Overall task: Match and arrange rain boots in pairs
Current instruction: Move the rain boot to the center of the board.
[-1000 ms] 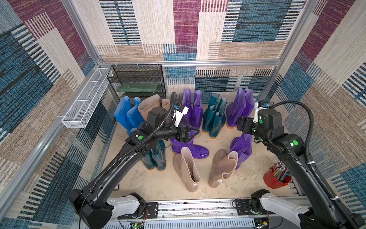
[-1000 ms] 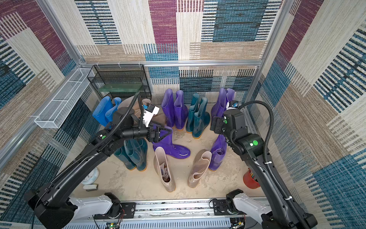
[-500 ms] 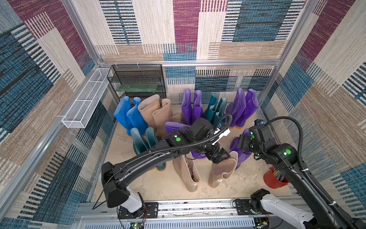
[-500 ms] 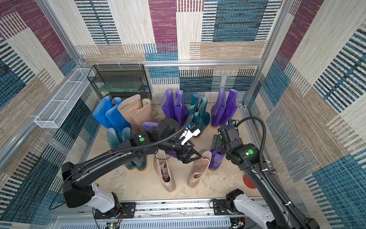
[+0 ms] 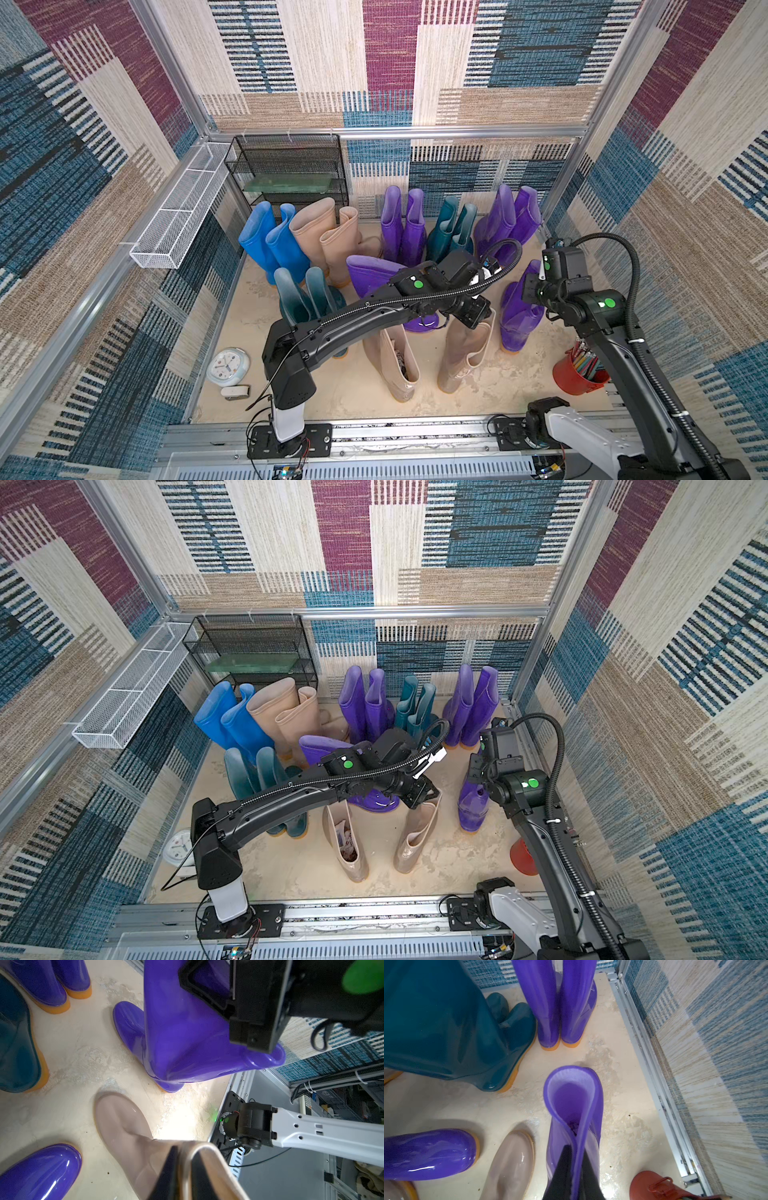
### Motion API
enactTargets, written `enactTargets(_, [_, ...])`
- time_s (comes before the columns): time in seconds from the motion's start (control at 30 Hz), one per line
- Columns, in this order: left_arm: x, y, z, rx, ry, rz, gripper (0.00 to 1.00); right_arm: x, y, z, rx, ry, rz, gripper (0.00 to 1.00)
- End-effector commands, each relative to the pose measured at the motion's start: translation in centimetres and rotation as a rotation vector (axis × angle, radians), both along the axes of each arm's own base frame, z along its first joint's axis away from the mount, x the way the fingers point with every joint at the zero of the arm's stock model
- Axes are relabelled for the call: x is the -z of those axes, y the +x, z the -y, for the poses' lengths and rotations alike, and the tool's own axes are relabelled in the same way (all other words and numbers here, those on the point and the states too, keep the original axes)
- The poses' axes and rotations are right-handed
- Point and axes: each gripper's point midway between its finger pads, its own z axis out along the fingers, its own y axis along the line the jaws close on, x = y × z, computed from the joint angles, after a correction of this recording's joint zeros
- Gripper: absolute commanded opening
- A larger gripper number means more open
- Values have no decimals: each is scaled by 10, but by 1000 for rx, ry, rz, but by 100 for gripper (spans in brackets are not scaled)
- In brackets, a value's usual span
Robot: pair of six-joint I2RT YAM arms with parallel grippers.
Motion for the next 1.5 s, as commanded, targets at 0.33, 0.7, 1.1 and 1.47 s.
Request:
enactTargets(0.33, [-27,61,0,-215,-13,202,0,-18,45,33,48,-56,148,0])
enactTargets(0.7, [-14,61,3,44,49,265,0,-2,51,42,58,-53,104,7])
enactTargets(1.1, [-14,64,-40,61,108,311,0,-78,30,9,-21,28,268,83])
enactTargets(1.47, [-35,77,-49,41,88,282,36,-69,-6,-109,-361,234,235,87])
